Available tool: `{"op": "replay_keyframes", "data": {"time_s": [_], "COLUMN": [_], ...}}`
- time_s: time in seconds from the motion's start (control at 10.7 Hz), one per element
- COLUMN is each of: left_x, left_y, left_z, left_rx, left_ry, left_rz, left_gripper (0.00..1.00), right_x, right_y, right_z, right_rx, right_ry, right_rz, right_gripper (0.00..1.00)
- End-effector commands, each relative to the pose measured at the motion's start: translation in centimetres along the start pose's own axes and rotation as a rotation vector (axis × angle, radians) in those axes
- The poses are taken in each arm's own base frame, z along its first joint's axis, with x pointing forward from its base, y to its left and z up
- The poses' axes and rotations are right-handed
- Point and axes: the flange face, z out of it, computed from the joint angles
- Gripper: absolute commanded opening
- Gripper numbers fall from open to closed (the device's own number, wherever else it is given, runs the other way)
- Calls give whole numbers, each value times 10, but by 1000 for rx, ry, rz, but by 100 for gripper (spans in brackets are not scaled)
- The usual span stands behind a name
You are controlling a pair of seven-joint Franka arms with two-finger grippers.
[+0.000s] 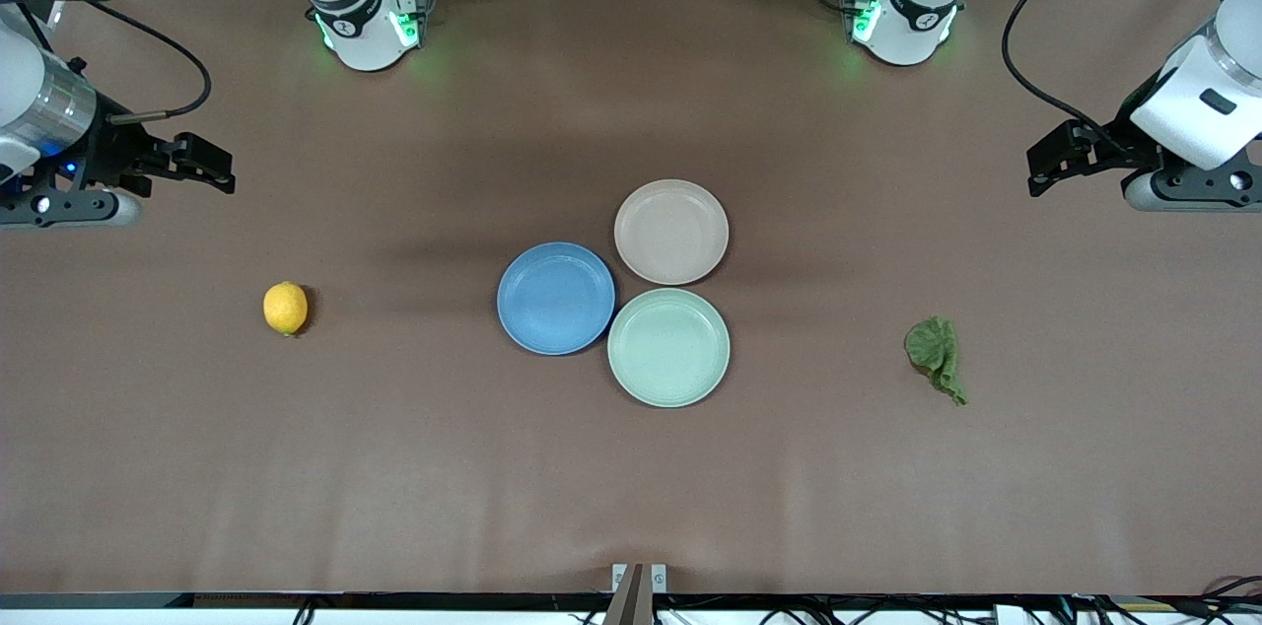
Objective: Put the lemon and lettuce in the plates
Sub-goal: 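Move the right gripper toward the lemon while the left gripper approaches the lettuce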
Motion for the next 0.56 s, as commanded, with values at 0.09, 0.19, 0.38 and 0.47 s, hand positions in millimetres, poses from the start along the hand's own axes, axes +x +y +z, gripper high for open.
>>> {"op": "replay_keyframes", "data": {"time_s": [0.09, 0.19, 0.38, 0.47], "left_x": [-1, 3, 9, 16], "left_y": [-4, -6, -10, -9], "left_z": [-2, 6, 26, 45], "left_rx": [11, 9, 14, 12], "left_ry": [-9, -20, -57, -85], "left_rz": [14, 9, 8, 12], "left_gripper": [100, 100, 100, 100], "right_x": [-5, 1, 9, 9], "right_y": [12, 26, 56, 59], "right_z": [-2, 0, -3, -2], "right_rx": [-11, -5, 10, 10], "right_ry": [6, 10, 17, 17], "right_rz": [11, 37, 93, 69], "right_gripper": [100, 100, 100, 100]}}
